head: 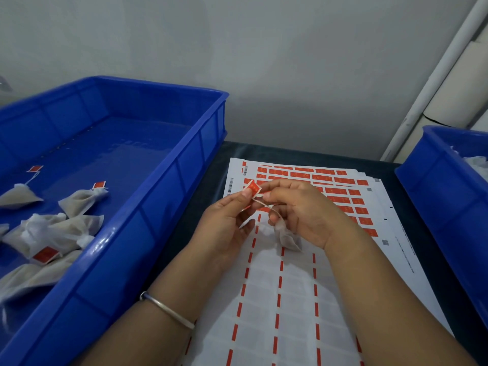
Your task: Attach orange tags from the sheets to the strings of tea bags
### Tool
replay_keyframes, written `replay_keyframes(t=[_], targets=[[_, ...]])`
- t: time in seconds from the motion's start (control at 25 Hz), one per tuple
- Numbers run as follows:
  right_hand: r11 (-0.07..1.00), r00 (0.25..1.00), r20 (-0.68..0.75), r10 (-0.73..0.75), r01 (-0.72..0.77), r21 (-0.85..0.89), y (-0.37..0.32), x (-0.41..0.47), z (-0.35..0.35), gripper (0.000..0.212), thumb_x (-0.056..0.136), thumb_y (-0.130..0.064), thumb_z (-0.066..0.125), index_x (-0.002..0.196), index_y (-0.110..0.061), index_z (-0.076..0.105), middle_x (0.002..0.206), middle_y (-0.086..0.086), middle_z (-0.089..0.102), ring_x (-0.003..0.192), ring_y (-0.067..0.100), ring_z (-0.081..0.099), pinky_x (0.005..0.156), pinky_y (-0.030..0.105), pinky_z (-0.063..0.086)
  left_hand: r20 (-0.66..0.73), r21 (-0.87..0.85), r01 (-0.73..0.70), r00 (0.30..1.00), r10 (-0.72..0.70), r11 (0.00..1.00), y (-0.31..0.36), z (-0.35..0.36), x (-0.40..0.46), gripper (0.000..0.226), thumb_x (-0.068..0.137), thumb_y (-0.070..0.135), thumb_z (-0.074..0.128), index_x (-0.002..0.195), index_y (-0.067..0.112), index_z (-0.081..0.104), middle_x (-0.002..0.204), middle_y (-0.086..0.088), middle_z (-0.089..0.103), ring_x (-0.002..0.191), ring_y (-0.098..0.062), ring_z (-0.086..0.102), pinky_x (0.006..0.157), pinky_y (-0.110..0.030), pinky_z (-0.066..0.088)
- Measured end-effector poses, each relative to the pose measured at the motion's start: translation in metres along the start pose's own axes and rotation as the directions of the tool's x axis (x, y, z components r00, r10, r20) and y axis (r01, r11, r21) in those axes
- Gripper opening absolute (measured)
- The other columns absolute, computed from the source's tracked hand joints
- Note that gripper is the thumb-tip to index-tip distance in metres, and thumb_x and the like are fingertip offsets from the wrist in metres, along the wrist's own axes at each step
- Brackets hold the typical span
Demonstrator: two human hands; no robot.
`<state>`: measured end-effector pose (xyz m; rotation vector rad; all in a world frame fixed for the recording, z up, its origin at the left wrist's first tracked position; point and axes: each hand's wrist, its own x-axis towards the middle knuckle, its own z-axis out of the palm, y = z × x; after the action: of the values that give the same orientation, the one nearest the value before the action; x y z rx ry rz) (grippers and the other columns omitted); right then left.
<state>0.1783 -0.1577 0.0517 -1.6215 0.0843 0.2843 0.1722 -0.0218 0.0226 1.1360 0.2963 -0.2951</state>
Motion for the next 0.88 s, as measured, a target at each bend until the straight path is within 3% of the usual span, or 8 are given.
replay_keyframes(t=[0.2,0.32,0.44,0.56,0.72,0.88], targets=[[0.96,0.974,-0.146,-0.174,0.135,-0.244,0.002,0.001,0.003,0.006,0.081,-0.031,0.07,0.075,-0.032,0.07,0.077,-0.014,0.069,0.074,0.011,0.065,0.053,0.011,0.049,-0.066,0.216,-0.142,0.985,0.159,0.966,-0.002,0.004,-0.003,0.02,0.083,0.033,0.061,0.068,0.03,0.074,0.074,0.013,0.071,0.08,-0.01,0.067,0.07,-0.024,0.049],[0.92,0.966,-0.117,-0.231,0.178,-0.348,0.0,0.001,0.003,0.015,0.084,-0.027,0.067,0.072,-0.035,0.064,0.076,-0.018,0.065,0.07,0.007,0.064,0.052,0.008,0.048,-0.092,0.406,-0.239,0.949,0.3,0.882,-0.005,0.008,-0.004,0.015,0.085,0.033,0.06,0.074,0.028,0.068,0.075,0.012,0.068,0.077,-0.009,0.063,0.064,-0.019,0.048],[0.855,0.947,-0.087,-0.31,0.238,-0.461,-0.002,0.0,0.008,0.023,0.087,-0.024,0.064,0.07,-0.038,0.059,0.072,-0.022,0.06,0.064,0.001,0.062,0.051,0.003,0.045,-0.103,0.452,-0.313,0.912,0.398,0.835,-0.003,0.008,-0.007,0.012,0.085,0.033,0.06,0.074,0.033,0.066,0.074,0.017,0.067,0.071,-0.004,0.063,0.057,-0.012,0.046],[0.85,0.918,-0.151,-0.367,0.265,-0.454,-0.003,-0.005,0.007,0.024,0.087,-0.025,0.064,0.069,-0.039,0.058,0.069,-0.024,0.059,0.058,-0.008,0.061,0.049,0.0,0.042,-0.106,0.406,-0.334,0.908,0.406,0.851,0.001,0.011,-0.012,0.014,0.082,0.036,0.06,0.069,0.037,0.066,0.07,0.02,0.068,0.067,0.001,0.064,0.058,-0.012,0.048],[0.891,0.891,-0.25,-0.378,0.277,-0.36,-0.006,-0.024,-0.003,0.018,0.086,-0.023,0.065,0.074,-0.036,0.059,0.071,-0.022,0.061,0.061,-0.004,0.063,0.053,0.003,0.046,0.007,0.4,-0.342,0.929,0.37,0.85,0.002,0.022,-0.023,0.015,0.082,0.04,0.057,0.076,0.032,0.068,0.074,0.016,0.07,0.072,-0.003,0.068,0.067,-0.019,0.052],[0.902,0.866,-0.301,-0.4,0.314,-0.296,-0.012,-0.051,-0.007,0.022,0.087,-0.018,0.065,0.072,-0.033,0.06,0.075,-0.015,0.064,0.066,0.005,0.067,0.056,0.009,0.051,0.076,0.508,-0.395,0.906,0.417,0.765,0.005,0.035,-0.04,0.005,0.083,0.031,0.063,0.078,0.032,0.064,0.071,0.02,0.067,0.068,0.002,0.064,0.053,-0.008,0.047]])
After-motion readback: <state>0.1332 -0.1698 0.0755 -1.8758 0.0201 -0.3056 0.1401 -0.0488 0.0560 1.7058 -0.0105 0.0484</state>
